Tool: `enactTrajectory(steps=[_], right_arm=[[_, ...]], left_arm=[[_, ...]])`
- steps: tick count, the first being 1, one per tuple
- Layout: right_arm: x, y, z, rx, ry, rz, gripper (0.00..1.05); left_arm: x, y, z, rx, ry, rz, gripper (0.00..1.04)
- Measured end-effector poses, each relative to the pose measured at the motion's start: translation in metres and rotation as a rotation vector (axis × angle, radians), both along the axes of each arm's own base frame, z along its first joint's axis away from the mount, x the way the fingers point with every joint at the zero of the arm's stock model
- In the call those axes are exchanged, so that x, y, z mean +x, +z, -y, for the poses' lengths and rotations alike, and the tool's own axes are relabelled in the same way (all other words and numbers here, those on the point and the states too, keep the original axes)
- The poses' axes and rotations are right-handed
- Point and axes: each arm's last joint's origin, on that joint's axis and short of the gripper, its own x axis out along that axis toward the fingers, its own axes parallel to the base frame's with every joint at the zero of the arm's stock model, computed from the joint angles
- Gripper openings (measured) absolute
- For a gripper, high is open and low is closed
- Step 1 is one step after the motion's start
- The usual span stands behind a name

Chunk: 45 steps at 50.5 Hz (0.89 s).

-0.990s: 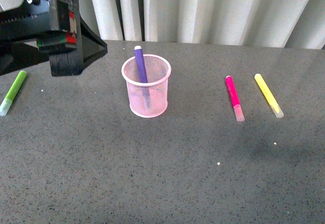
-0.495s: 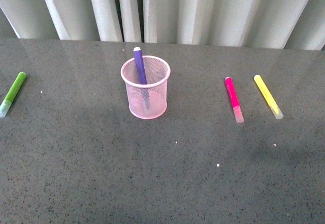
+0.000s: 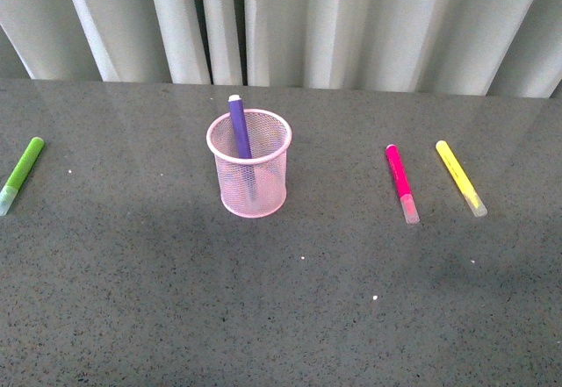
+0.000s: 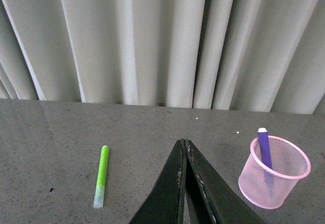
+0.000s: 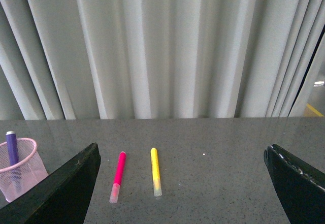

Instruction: Insert purple and pink pens into pink cup

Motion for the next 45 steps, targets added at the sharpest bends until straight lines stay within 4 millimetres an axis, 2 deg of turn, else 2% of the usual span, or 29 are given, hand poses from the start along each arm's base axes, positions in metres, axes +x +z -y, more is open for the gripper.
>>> enactTrajectory(steps=[8,45], right_arm=[[0.000,0.000,0.000,0.000,0.000,0.000,0.98],[0.000,0.000,0.000,0.000,0.000,0.000,0.98]], left_arm=[[-0.009,0.000,-0.007,-0.001,0.018,0.001,0.04],[-0.037,0.008,-0.008,-0.001,0.018,0.026,0.04]])
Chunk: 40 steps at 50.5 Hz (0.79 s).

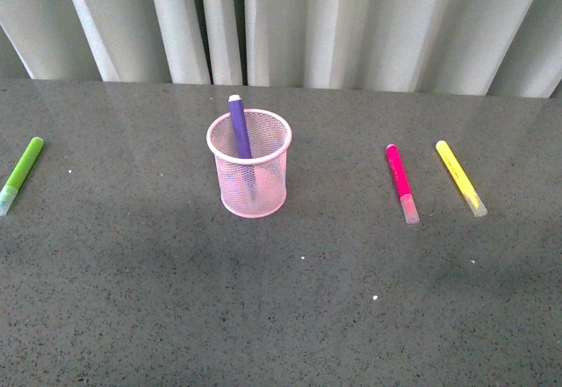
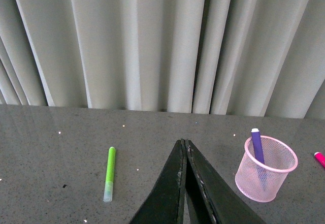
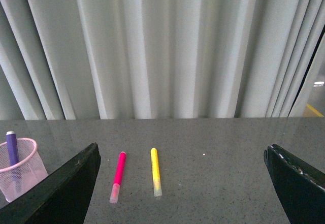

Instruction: Insert purple and pink pens into pink cup

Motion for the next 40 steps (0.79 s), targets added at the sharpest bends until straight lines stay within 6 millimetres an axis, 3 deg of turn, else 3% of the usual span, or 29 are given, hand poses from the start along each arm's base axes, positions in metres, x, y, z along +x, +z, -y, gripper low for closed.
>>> enactTrajectory(steps=[40], right_arm=[[0.000,0.000,0.000,0.000,0.000,0.000,0.98]], left_arm=[[-0.021,-0.003,0.000,0.000,-0.002,-0.006,0.04]])
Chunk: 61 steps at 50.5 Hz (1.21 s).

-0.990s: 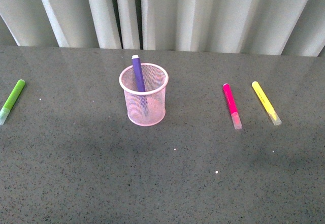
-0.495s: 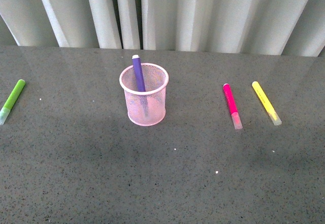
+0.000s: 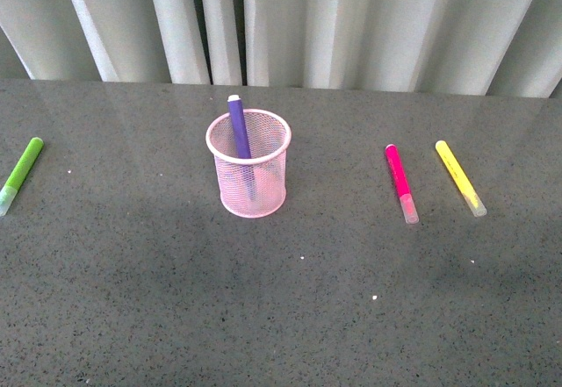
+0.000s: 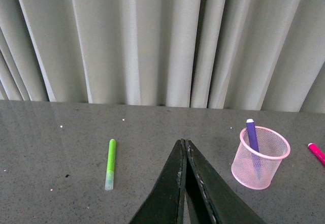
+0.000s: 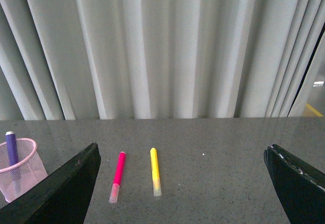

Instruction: Insert purple and pink pens into pink cup

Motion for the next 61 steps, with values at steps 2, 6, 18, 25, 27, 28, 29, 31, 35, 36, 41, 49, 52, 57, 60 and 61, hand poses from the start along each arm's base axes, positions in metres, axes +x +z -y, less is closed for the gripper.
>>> enactTrajectory(steps=[2,6,18,25,27,28,29,31,35,36,41,49,52,57,60,61], right_arm=[[0.000,0.000,0.000,0.000,0.000,0.000,0.98],[0.000,0.000,0.000,0.000,0.000,0.000,0.98],[0.000,0.000,0.000,0.000,0.000,0.000,0.98],[0.000,-0.001,0.002,0.040,-0.057,-0.114,0.98],[0.002,0.000,0.003,0.081,-0.098,-0.247,0.98],[0.004,0.000,0.006,0.113,-0.126,-0.330,0.98],[0.007,-0.001,0.008,0.134,-0.152,-0.398,0.98],[0.013,-0.002,0.012,0.159,-0.183,-0.463,0.98],[0.030,-0.004,0.021,0.184,-0.229,-0.529,0.98],[0.035,-0.004,0.022,0.185,-0.231,-0.536,0.98],[0.075,-0.003,0.027,0.175,-0.194,-0.574,0.98],[0.137,-0.016,0.022,0.094,-0.145,-0.675,0.98],[0.162,-0.026,0.016,0.043,-0.124,-0.731,0.98],[0.189,-0.037,0.006,0.001,-0.087,-0.768,0.98],[0.205,-0.040,0.000,-0.009,-0.058,-0.780,0.98],[0.208,-0.041,-0.002,-0.011,-0.054,-0.783,0.98]], left_arm=[[0.000,0.000,0.000,-0.001,0.000,0.000,0.05],[0.000,0.000,0.000,0.000,0.000,0.000,0.20],[0.000,0.000,0.000,0.000,0.000,0.000,0.59],[0.000,0.000,0.000,0.000,0.000,0.000,0.80],[0.000,0.000,0.000,0.000,0.000,0.000,0.86],[0.000,0.000,0.000,0.000,0.000,0.000,0.89],[0.000,0.000,0.000,0.000,0.000,0.000,0.93],[0.000,0.000,0.000,0.000,-0.001,0.000,0.98],[0.000,0.000,0.000,0.002,0.000,0.000,0.98],[0.000,0.000,0.000,0.002,0.000,0.000,0.97],[0.000,0.000,0.000,0.002,0.000,0.000,0.98],[0.000,0.000,0.000,0.002,0.000,0.000,0.98],[0.000,0.000,0.000,0.002,0.000,0.000,0.98],[0.000,0.000,0.000,0.002,0.000,0.000,0.98],[0.000,0.000,0.000,0.002,0.000,0.000,0.98],[0.000,0.000,0.000,0.002,0.000,0.000,0.98]])
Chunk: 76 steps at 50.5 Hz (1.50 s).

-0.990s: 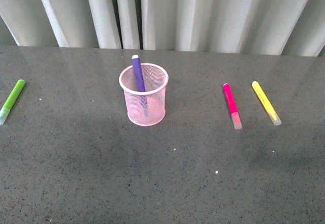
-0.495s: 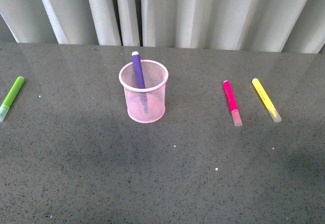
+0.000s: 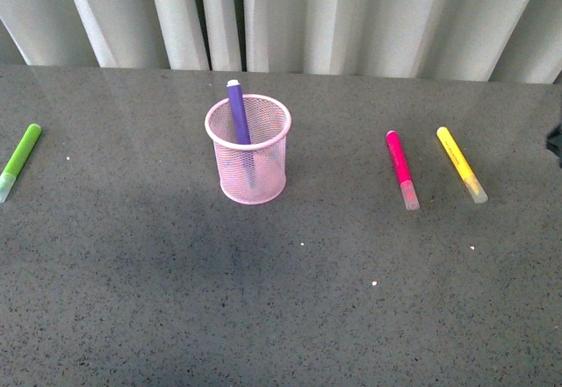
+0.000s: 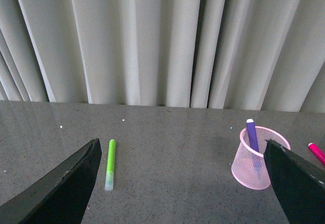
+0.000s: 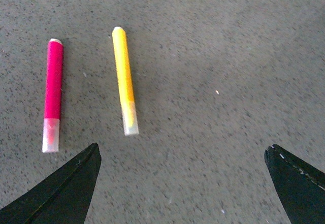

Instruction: Insert purple and pink pens into pink cup

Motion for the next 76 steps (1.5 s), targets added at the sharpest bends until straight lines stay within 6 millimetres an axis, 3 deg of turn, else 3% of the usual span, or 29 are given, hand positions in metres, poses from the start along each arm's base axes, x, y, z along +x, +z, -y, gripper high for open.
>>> enactTrajectory(steps=[11,25,45,76], right_arm=[[0.069,-0.011,-0.043,0.008,0.082,-0.022,0.98],[0.111,-0.036,-0.084,0.055,0.094,-0.074,0.98],[0.137,-0.053,-0.100,0.097,0.069,-0.102,0.98],[0.148,-0.094,-0.102,0.114,0.050,-0.178,0.98]], left_arm=[[0.000,0.000,0.000,0.000,0.000,0.000,0.98],[0.000,0.000,0.000,0.000,0.000,0.000,0.98],[0.000,0.000,0.000,0.000,0.000,0.000,0.98],[0.000,0.000,0.000,0.000,0.000,0.000,0.98]])
